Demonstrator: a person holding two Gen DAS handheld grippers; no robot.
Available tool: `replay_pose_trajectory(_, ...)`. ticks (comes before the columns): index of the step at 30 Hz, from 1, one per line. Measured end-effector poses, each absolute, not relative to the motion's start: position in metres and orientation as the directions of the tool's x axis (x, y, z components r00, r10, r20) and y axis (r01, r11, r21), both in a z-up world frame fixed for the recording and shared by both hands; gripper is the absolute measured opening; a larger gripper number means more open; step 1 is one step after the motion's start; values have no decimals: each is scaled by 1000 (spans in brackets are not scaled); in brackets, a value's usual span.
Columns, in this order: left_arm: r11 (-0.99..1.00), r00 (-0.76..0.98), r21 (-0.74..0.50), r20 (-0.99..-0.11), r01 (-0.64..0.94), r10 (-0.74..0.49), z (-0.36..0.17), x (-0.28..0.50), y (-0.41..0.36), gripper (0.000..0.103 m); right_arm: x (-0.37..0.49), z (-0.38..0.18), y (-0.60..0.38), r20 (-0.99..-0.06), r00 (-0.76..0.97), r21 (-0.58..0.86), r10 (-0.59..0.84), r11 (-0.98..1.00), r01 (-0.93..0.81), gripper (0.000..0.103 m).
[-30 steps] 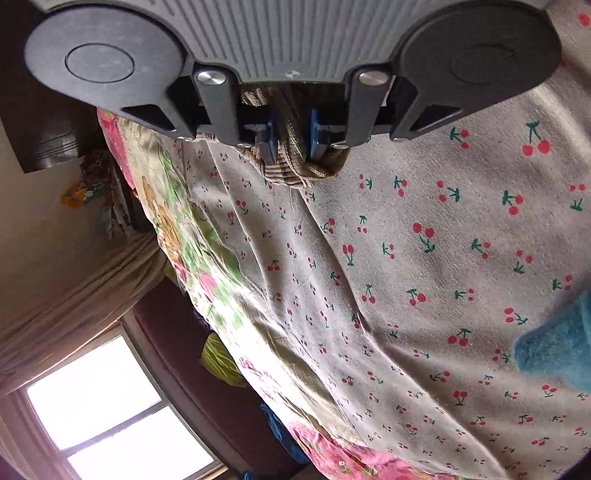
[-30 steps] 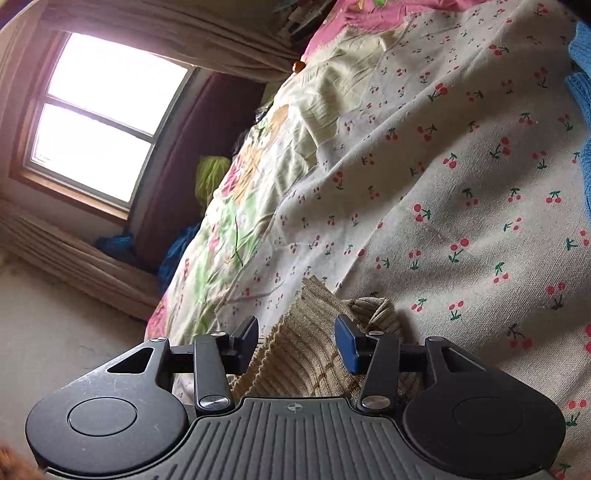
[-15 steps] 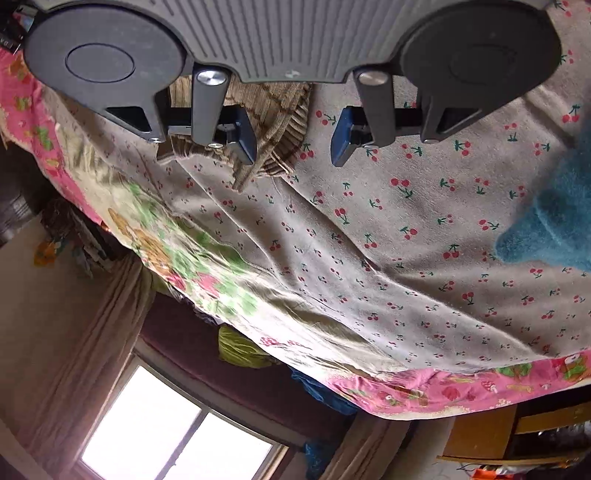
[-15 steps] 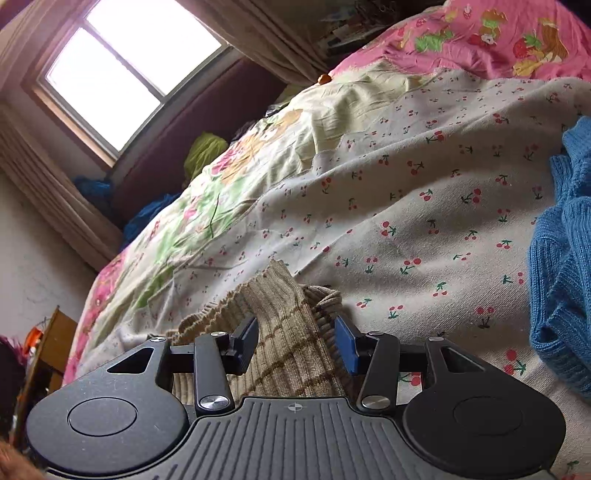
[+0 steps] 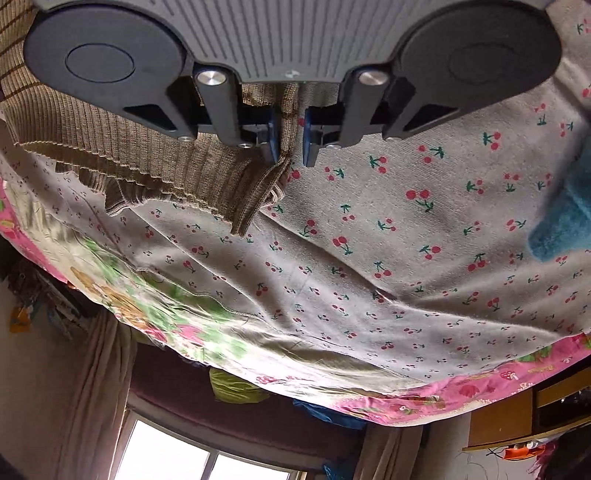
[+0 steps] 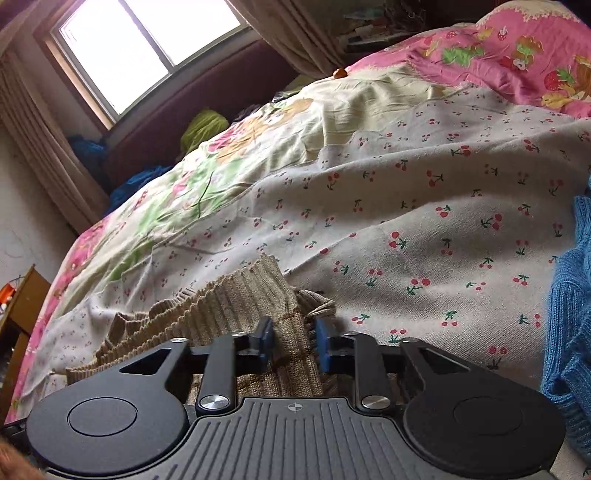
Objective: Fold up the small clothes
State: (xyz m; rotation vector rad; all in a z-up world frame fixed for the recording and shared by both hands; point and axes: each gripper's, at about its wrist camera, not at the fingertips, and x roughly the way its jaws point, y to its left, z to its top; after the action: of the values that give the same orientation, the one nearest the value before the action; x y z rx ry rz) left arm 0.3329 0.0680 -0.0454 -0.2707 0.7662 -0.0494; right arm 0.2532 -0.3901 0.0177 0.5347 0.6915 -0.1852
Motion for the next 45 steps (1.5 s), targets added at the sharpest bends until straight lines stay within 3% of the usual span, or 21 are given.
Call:
replay_pose_trajectory(2, 969, 713, -232, -693, -88, -101, -46, 336, 72, 13, 255, 17, -388, -665, 747, 375, -11, 860, 346, 5)
replay_pose_trajectory(10, 961, 700, -244, -709, -130, -85, -45, 333, 90, 15, 263, 13, -389, -712, 699, 303, -69, 868, 394, 5)
replay_pose_trajectory(12, 949, 697, -297, -703, -111, -138, -38, 323, 101, 15, 256, 21, -390, -692, 721, 342, -33, 865, 368, 15)
replay_pose_trajectory(15, 954, 704, -297, -686, -36, -187, -25, 295, 106, 15, 233, 39, -386, -655, 756, 357, 3, 882, 306, 16)
replay_pose_trajectory(19, 945, 666, -314, -688, 85, -289, -19, 260, 102, 28, 190, 49, -374, -655, 751, 348, 81, 915, 205, 30)
replay_pose_trajectory(24, 942, 636, -316, -706, 111, -312, -31, 247, 95, 29, 159, 35, -371, -693, 712, 367, 113, 906, 213, 31)
replay_pose_trajectory(31, 923, 642, -356, -676, 144, -361, -25, 241, 95, 22, 152, 25, -376, -709, 693, 376, 129, 901, 217, 33)
replay_pose_trajectory(33, 923, 617, -352, -696, 154, -368, -31, 245, 91, 23, 154, 22, -376, -709, 691, 394, 143, 893, 219, 32)
replay_pose_trajectory(35, 936, 596, -324, -727, 139, -340, -41, 250, 87, 23, 155, 19, -377, -716, 683, 401, 142, 885, 237, 13)
replay_pose_trajectory(40, 977, 626, -212, -759, 26, -181, -49, 250, 100, 17, 155, 11, -385, -766, 638, 338, 79, 894, 295, 10)
replay_pose_trajectory(45, 975, 632, -223, -755, 5, -176, -48, 243, 113, 17, 158, 10, -374, -772, 634, 299, 54, 910, 287, 9)
